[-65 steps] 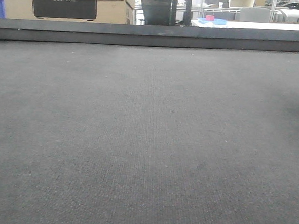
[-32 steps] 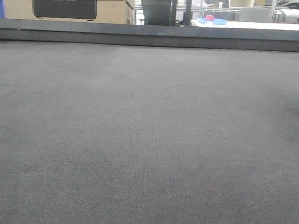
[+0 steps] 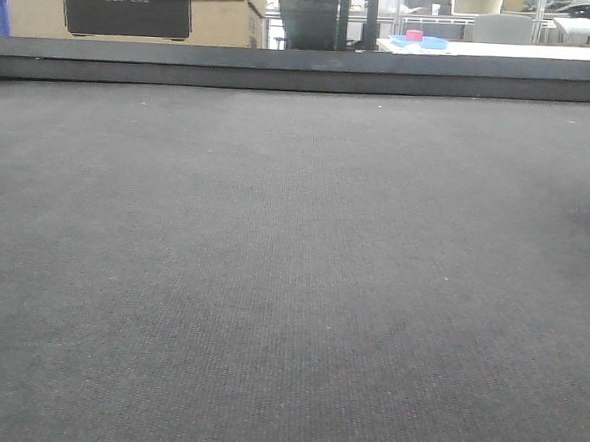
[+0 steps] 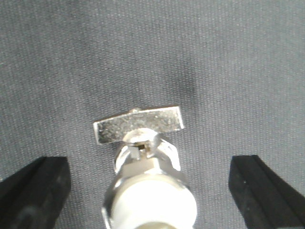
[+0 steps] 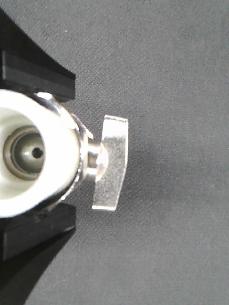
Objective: Place valve from conveyor to right shelf box
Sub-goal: 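Close the left gripper around the other valve body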
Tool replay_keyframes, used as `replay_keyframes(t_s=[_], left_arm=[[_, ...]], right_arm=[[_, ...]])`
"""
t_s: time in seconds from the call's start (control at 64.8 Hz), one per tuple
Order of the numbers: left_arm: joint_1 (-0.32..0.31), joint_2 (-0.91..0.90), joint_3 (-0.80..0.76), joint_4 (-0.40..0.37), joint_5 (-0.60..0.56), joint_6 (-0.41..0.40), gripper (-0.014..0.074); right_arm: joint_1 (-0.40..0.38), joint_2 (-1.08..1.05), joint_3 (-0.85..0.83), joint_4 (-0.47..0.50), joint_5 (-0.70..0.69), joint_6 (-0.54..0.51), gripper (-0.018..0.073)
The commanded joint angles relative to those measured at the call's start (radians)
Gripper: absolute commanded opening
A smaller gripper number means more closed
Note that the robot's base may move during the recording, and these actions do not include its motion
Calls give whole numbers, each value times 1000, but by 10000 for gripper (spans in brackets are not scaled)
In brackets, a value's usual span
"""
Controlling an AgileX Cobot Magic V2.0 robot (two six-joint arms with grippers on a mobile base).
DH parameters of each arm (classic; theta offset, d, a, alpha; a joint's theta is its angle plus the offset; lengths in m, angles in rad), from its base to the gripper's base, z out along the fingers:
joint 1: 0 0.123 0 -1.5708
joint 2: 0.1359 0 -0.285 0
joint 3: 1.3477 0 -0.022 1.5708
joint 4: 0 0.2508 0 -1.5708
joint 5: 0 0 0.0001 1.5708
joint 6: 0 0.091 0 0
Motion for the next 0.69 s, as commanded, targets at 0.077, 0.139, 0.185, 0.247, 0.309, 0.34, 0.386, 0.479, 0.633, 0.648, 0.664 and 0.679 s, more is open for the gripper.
replay_keyframes(t_s=[0.077, 0.139, 0.185, 0.247, 0.309, 0.34, 0.386, 0.479, 0.633, 0.648, 0.664, 0.679], left_arm=[[-1, 3, -13, 2, 3, 2, 561], [-1, 3, -13, 4, 12, 2, 540], [-1, 3, -13, 5, 19, 2, 514], [-1, 3, -13, 5, 19, 2, 446], [-1, 3, -13, 5, 27, 0, 336], [-1, 3, -13, 5, 29, -2, 273], [-1, 3, -13, 5, 37, -2, 191], [-1, 3, -13, 5, 50, -2, 17], [-1, -7, -15, 5, 50, -9, -111], [-1, -12, -15, 2, 50, -9, -111], [-1, -21, -15, -3, 50, -9, -111], [-3, -28, -15, -6, 50, -11, -111]], right_arm=[[1, -18, -4, 1, -52, -7, -154], [1, -18, -4, 1, -54, -7, -154], [1, -18, -4, 1, -54, -7, -154], [1, -18, -4, 1, -57, -7, -154], [1, -18, -4, 1, -57, -7, -154], [1, -18, -4, 1, -58, -7, -154], [1, -18, -4, 1, -63, -7, -154], [1, -18, -4, 1, -65, -7, -154], [1, -18, -6, 1, -71, -7, -154], [1, -18, -8, 1, -68, -7, -154], [1, -18, -10, 1, -64, -7, -154], [1, -18, -12, 1, -60, -7, -154]])
